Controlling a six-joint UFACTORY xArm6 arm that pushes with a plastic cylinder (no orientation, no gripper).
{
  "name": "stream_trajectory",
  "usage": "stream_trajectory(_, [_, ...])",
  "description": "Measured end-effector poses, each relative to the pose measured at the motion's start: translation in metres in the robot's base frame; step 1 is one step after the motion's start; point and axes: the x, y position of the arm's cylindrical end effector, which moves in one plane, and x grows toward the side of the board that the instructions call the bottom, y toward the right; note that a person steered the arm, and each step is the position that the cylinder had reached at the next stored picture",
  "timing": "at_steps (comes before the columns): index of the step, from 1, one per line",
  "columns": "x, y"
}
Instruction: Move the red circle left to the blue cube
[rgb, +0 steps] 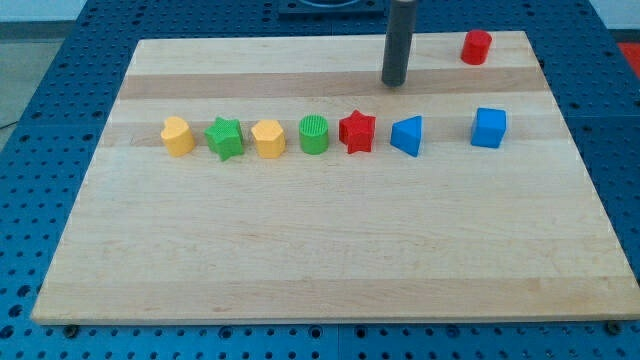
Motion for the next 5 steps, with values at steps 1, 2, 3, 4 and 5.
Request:
stream_trajectory(1, [-0.047, 0.017])
stream_trajectory(2, [-0.081, 0.077])
stream_trajectory(3, [-0.076, 0.126])
stream_trajectory(4, [-0.044, 0.13])
stream_trajectory(5, [-0.013, 0.115])
